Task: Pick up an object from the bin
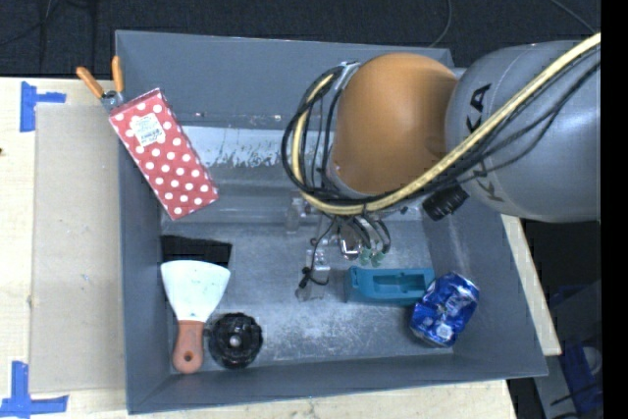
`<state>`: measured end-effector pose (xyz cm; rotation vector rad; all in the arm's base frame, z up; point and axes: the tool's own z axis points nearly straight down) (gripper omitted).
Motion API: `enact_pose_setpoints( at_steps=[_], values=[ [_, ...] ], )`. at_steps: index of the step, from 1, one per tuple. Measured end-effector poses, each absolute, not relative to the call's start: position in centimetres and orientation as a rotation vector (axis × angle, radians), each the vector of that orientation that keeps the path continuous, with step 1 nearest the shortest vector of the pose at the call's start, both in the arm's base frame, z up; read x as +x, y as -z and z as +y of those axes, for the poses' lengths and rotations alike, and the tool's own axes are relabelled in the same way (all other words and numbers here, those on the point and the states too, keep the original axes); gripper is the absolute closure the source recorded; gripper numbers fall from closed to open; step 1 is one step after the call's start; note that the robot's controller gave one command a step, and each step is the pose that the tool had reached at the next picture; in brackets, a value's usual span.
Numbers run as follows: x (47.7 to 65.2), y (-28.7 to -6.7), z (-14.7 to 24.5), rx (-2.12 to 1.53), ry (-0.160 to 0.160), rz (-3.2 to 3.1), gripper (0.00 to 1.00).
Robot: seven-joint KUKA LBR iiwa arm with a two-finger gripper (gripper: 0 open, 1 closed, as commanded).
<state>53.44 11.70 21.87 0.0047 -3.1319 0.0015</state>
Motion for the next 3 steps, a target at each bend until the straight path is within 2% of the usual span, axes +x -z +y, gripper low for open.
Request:
enact_pose_setpoints(
  at_steps=[1, 2, 3],
  values=[
    [53.6, -22.3, 11.6, 0.0, 0.0, -3.14, 0.0],
    [51.8, -20.2, 7.8, 0.002, 0.003, -3.139, 0.0],
    [54.6, -19.5, 5.1, -0.147, -0.006, -3.13, 0.0]
  ],
)
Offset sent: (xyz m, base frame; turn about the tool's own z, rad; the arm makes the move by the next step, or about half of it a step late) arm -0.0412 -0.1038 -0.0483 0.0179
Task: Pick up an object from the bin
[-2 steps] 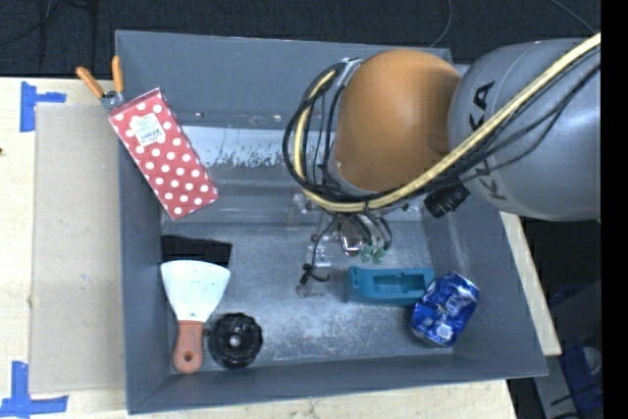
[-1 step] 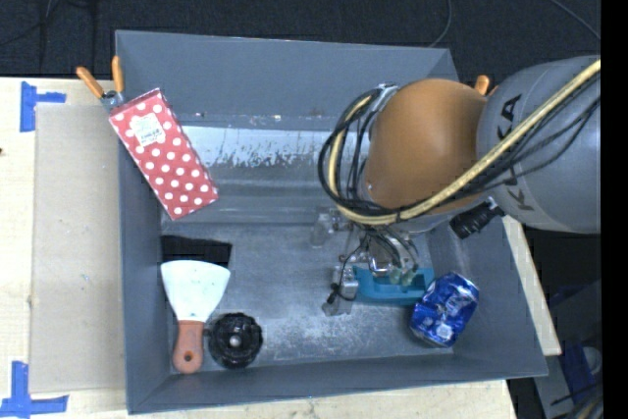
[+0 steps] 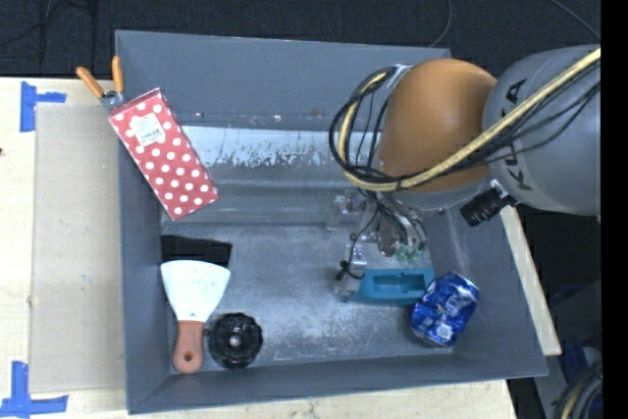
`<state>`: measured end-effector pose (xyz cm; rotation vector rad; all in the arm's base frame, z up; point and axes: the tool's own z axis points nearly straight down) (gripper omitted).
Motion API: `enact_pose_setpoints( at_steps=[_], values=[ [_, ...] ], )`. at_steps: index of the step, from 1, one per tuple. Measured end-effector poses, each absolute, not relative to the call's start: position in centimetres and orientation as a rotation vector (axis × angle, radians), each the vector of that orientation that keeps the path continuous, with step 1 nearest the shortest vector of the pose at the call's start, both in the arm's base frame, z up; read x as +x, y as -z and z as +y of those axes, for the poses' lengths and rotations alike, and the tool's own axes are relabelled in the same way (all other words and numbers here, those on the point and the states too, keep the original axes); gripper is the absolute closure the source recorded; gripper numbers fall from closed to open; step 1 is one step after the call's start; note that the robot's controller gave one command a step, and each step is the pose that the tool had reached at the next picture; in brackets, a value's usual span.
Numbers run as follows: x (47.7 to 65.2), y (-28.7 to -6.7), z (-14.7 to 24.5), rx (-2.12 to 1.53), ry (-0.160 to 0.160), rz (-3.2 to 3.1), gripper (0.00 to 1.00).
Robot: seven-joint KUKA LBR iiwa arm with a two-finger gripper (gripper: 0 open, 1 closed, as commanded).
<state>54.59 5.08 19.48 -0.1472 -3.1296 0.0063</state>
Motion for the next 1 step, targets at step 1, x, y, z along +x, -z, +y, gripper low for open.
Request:
enact_pose_setpoints(
  at_steps=[1],
  values=[
    [56.42, -19.58, 3.28, -0.097, 0.004, -3.138, 0.0]
  ],
)
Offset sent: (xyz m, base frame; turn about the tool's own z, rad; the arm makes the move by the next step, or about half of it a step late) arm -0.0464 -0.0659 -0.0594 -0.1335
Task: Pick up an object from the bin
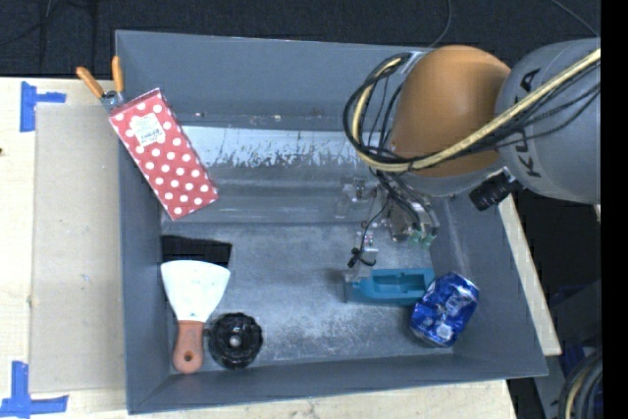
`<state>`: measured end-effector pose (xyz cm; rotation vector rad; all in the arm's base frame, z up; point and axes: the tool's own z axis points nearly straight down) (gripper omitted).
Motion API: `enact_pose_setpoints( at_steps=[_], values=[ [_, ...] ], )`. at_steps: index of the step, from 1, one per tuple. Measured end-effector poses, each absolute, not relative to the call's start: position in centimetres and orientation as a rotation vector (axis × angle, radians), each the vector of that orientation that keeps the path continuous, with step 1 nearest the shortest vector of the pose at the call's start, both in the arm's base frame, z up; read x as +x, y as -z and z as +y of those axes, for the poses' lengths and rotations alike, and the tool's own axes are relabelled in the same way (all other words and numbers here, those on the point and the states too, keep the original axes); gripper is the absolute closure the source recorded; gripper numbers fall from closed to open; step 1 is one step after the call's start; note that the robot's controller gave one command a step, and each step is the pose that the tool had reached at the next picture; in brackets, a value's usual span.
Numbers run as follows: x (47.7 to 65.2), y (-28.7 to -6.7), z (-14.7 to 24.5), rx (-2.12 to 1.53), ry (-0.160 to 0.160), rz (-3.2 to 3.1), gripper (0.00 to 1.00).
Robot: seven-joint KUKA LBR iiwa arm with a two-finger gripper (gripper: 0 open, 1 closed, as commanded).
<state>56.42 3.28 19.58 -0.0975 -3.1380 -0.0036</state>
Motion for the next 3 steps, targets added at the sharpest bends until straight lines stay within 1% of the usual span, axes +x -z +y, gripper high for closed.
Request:
enact_pose_setpoints(
  at_steps=[1, 2, 3],
  values=[
    [52.5, -16.0, 0.1, 0.074, -0.002, -3.138, 0.0],
    [50.7, -14.3, -1.5, 0.01, 0.001, -3.122, 0.0],
    [52.7, -12.6, -4.5, 0.153, -0.001, -3.138, 0.0]
  ],
)
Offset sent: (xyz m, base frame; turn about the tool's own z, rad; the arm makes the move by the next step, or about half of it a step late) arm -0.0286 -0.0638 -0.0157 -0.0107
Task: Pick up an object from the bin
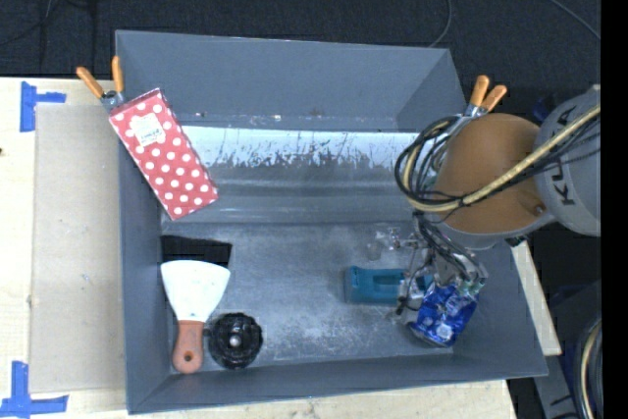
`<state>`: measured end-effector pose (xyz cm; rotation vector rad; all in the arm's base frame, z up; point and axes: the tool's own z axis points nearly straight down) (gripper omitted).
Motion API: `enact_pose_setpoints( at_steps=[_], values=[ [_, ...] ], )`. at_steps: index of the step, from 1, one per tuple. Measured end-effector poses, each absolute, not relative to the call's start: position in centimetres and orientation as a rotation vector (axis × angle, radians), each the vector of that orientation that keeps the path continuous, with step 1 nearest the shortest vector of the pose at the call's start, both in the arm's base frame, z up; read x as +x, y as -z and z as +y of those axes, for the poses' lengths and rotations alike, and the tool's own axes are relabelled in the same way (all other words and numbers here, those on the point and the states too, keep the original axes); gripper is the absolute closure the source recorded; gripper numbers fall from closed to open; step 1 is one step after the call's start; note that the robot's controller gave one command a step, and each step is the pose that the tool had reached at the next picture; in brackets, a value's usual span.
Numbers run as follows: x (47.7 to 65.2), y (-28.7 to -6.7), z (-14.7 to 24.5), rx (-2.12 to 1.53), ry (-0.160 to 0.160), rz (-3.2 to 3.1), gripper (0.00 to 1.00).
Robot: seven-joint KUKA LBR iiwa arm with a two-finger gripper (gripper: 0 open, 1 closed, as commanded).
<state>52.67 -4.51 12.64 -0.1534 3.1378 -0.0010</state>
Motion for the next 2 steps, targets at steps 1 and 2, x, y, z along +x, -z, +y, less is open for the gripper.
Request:
enact_pose_setpoints(
  at_steps=[1, 2],
  values=[
    [52.7, -9.9, -5.5, -0.088, -0.001, 3.153, 0.0],
    [49.8, -7.0, -5.5, 0.191, -0.001, 3.138, 1.0]
  ],
)
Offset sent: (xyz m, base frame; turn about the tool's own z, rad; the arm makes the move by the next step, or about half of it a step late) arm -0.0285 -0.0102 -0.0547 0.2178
